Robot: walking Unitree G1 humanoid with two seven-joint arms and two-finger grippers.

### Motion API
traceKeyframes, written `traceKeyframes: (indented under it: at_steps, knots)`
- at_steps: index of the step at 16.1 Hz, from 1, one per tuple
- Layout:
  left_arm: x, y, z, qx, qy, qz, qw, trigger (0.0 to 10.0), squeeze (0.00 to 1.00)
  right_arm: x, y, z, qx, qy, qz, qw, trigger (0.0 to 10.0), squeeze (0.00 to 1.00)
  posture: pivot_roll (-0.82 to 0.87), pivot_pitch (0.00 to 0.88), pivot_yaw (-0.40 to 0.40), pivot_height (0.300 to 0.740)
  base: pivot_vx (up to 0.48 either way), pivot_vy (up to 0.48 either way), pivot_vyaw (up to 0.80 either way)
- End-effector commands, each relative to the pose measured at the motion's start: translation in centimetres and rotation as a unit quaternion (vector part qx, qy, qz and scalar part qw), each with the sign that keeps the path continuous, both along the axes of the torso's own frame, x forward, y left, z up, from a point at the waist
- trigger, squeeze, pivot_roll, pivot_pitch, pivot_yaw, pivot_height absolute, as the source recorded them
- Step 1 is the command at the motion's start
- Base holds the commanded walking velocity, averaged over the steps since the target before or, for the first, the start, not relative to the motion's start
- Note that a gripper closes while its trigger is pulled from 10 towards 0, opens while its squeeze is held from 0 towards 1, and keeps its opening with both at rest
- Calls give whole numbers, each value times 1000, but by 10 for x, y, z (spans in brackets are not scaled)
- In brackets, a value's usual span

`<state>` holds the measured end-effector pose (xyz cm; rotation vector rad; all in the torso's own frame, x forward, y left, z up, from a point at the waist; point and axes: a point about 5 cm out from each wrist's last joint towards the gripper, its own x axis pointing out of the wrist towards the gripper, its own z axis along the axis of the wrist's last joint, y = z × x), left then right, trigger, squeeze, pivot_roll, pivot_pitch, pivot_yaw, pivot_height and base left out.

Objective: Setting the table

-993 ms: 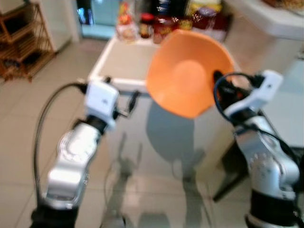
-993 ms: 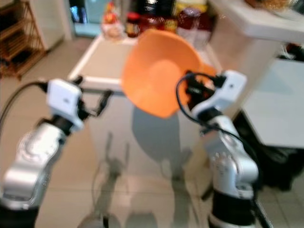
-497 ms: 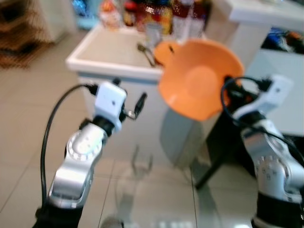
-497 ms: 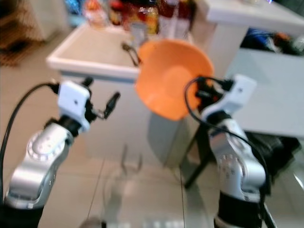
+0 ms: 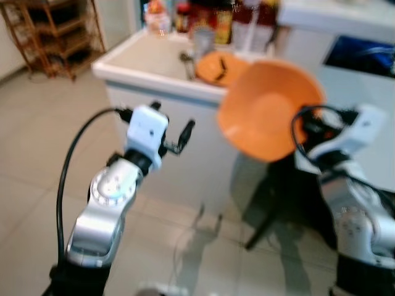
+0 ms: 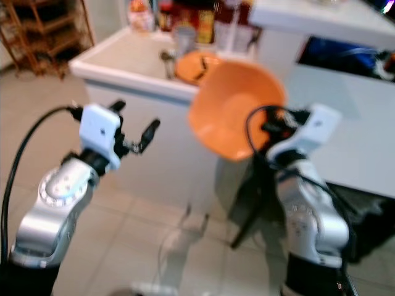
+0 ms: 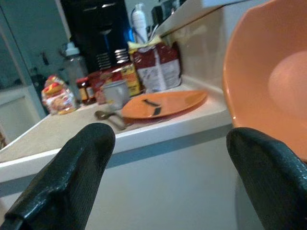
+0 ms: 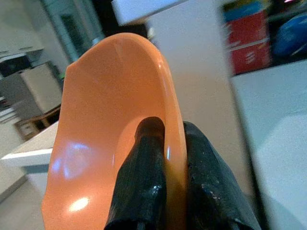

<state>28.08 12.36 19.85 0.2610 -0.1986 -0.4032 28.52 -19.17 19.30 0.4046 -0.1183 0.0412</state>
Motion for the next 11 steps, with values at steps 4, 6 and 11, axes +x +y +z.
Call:
traceKeyframes:
  at_steps: [4,6,11]
  knots:
    - [3,1,-2,4,0,2,1000,10000,0,-2,8,-1,9,1,8,1000,10000,0,39,0,-49,740,0,-480,0]
    - [3,0,-2,3,-1,2,1000,10000,0,-1,8,-2,14,4,5,1000,10000,0,38,0,-52,740,0,-480,0]
    - [1,-2,-3,-3,-5,0,1000,10000,0,0,3,-7,16,18,-14,1000,10000,0,39,0,-55,740,0,-480,0]
